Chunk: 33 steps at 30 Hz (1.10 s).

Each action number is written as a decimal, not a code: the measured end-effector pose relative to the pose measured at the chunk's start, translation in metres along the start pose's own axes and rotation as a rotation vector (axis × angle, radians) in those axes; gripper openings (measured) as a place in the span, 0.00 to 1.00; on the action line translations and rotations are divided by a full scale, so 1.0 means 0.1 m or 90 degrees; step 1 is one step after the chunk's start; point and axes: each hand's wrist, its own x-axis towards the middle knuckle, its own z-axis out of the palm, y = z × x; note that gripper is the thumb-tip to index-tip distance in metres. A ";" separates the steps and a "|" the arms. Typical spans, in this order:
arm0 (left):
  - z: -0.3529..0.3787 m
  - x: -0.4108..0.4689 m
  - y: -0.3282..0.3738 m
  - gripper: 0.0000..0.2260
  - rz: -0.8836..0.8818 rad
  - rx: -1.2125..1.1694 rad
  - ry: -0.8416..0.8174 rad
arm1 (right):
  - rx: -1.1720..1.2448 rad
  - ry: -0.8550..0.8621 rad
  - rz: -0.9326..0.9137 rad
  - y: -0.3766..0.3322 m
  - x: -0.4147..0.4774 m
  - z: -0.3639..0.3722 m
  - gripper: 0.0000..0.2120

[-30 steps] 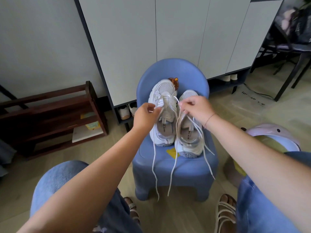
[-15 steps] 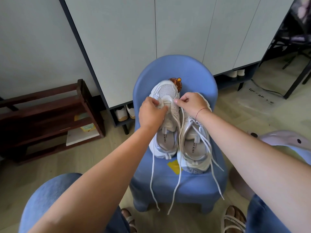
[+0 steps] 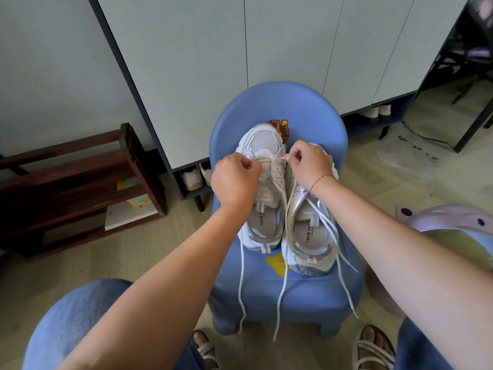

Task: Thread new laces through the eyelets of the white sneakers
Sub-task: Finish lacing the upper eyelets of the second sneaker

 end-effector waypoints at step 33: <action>-0.37 -0.28 -0.37 0.05 -0.251 -0.374 -0.267 | 0.418 -0.461 0.249 -0.28 -1.26 -0.42 0.12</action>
